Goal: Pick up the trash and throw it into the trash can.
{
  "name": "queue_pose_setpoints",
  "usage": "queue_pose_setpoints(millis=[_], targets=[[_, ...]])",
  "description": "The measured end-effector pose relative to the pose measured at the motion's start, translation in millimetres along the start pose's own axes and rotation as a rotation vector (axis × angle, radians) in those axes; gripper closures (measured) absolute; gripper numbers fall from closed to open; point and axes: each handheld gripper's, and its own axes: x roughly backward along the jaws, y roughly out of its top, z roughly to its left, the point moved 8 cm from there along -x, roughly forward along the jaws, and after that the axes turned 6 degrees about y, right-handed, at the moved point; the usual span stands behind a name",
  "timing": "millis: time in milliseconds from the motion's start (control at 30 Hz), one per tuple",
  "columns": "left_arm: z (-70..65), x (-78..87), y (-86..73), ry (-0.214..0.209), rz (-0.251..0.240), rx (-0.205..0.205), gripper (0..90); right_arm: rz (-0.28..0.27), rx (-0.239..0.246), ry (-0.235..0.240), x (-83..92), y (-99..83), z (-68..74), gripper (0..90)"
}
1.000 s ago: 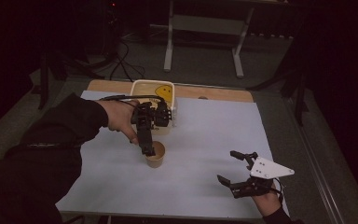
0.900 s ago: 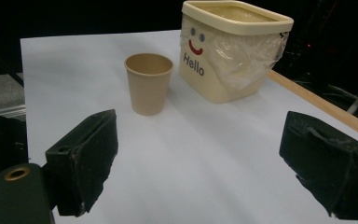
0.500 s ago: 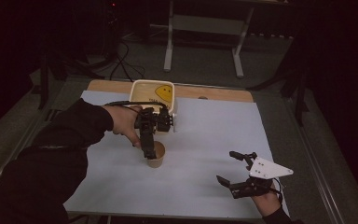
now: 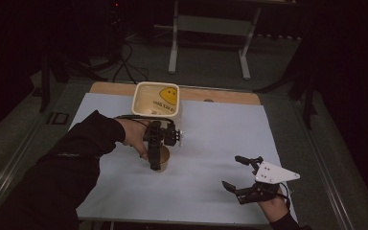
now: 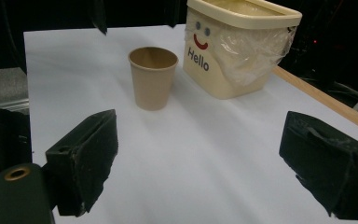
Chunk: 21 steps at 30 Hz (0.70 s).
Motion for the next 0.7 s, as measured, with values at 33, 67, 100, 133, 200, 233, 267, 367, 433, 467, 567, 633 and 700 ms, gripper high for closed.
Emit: queue_pose_setpoints(millis=[33, 67, 100, 133, 200, 233, 267, 367, 433, 467, 567, 633, 700], targets=[[0.8, -3.4, 0.1, -0.006, 0.006, -0.002, 0.7, 0.0, 0.0, 0.001, 0.1, 0.0, 0.0, 11.5], [0.8, -6.0, 0.4, -0.004, 0.002, 0.002, 0.7, 0.0, -0.001, 0.002, 0.1, 0.1, 0.0, 11.5], [2.3, -8.8, 0.5, 0.002, 0.005, -0.002, 0.7, 0.0, -0.001, 0.002, 0.1, 0.1, 0.0, 11.5], [3.3, -12.5, 0.5, 0.003, 0.004, 0.0, 0.7, 0.001, 0.0, 0.003, 0.1, 0.0, 0.1, 11.5], [5.6, -16.9, 0.8, 0.004, 0.005, -0.002, 0.7, 0.005, 0.003, 0.005, -0.4, -0.2, 0.7, 11.6], [5.9, -19.7, 1.1, 0.003, 0.003, 0.007, 0.7, 0.005, 0.003, 0.005, -0.4, -0.2, 0.7, 11.6], [7.7, -22.3, 1.4, 0.007, 0.006, 0.004, 0.7, 0.006, 0.004, 0.006, -0.6, -0.3, 0.9, 11.6], [10.6, -30.7, 1.9, 0.011, 0.014, 0.006, 0.7, 0.01, 0.003, 0.007, -1.1, -0.8, 1.1, 11.6], [12.7, -35.3, 2.6, 0.018, 0.016, 0.007, 0.7, 0.011, 0.003, 0.009, -1.2, -0.9, 1.1, 11.6], [13.2, -37.0, 2.7, 0.011, 0.018, 0.007, 0.7, 0.01, 0.003, 0.009, -1.1, -0.9, 1.1, 11.6], [15.5, -42.2, 2.1, 0.012, 0.029, 0.005, 0.7, 0.01, 0.002, 0.01, -1.0, -0.9, 1.3, 11.6], [16.5, -45.5, 0.8, 0.018, 0.035, 0.003, 1.9, 0.011, 0.002, 0.011, -1.1, -1.1, 1.4, 11.6], [17.2, -47.1, 0.4, 0.015, 0.03, 0.006, 3.9, 0.013, 0.0, 0.012, -1.2, -1.3, 1.6, 11.6]])
